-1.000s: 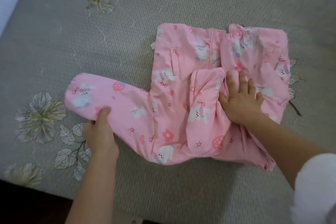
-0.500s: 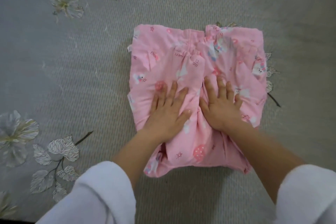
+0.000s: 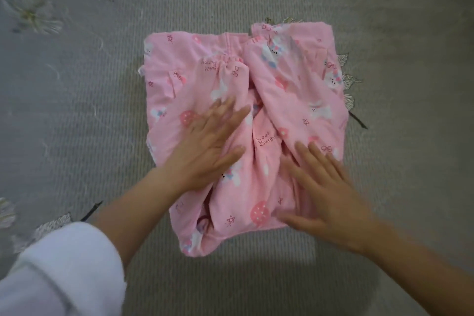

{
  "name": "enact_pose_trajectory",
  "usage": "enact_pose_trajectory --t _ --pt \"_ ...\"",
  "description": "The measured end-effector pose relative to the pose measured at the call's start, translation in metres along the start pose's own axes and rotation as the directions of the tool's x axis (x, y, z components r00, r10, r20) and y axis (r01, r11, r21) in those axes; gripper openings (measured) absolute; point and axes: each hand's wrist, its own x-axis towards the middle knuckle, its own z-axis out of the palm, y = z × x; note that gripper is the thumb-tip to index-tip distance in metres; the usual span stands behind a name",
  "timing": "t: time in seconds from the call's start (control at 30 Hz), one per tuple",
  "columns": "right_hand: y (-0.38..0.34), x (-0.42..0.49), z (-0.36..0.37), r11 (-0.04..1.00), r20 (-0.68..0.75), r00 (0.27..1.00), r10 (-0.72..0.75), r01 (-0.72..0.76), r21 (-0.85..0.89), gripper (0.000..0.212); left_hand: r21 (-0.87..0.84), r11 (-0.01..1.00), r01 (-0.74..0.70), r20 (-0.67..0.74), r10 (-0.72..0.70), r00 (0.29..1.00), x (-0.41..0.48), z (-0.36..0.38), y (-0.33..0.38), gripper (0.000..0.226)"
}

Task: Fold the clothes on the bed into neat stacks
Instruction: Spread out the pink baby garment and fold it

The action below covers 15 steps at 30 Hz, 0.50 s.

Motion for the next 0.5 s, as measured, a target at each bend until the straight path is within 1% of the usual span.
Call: enact_pose_trajectory --t 0.03,0.07,0.1,0.13,0.17,0.23,0.3,0.4,0.43,0.5 --pt "0.0 -0.007 0.008 0.998 0.028 0.999 -0.039 0.04 -0.057 0.094 0.036 0.998 -0.06 0.052 0.058 0.997 0.006 0.0 -0.001 0.066" --pt "0.0 -0.011 0.015 0.99 0.063 0.995 -0.072 0.079 -0.116 0.101 0.071 0.994 -0.085 0.086 0.079 0.993 0.012 0.001 -0.002 0.065" --pt "0.0 -0.01 0.021 0.981 0.102 0.991 -0.09 0.106 -0.162 0.107 0.098 0.994 -0.057 0.098 0.048 0.994 0.018 0.002 -0.002 0.065" --pt "0.0 -0.006 0.025 0.974 0.125 0.988 -0.095 0.118 -0.193 0.112 0.115 0.993 0.001 0.086 -0.011 0.996 0.023 0.003 -0.002 0.064" --pt "-0.001 -0.001 0.028 0.97 0.126 0.988 -0.089 0.115 -0.212 0.117 0.142 0.988 0.057 0.065 -0.067 0.996 0.028 0.006 -0.001 0.063" --pt "-0.002 0.011 0.028 0.97 0.119 0.991 -0.064 0.09 -0.225 0.119 0.226 0.969 0.1 0.045 -0.113 0.993 0.036 0.01 0.004 0.062" --pt "-0.005 0.017 0.027 0.968 0.164 0.985 -0.06 0.097 -0.231 0.109 0.297 0.951 0.085 0.078 -0.113 0.991 0.042 0.011 0.01 0.061" --pt "-0.006 0.019 0.019 0.979 0.244 0.968 -0.063 0.108 -0.176 0.082 0.347 0.936 0.064 0.172 -0.131 0.976 0.046 0.005 0.011 0.062" --pt "-0.006 0.02 0.012 0.986 0.26 0.964 -0.058 0.096 -0.133 0.075 0.355 0.933 0.053 0.192 -0.129 0.973 0.047 -0.001 0.011 0.062" --pt "-0.007 0.023 -0.009 0.998 0.248 0.967 -0.059 0.054 0.026 0.063 0.387 0.922 0.003 0.247 -0.107 0.963 0.049 -0.01 0.013 0.06"
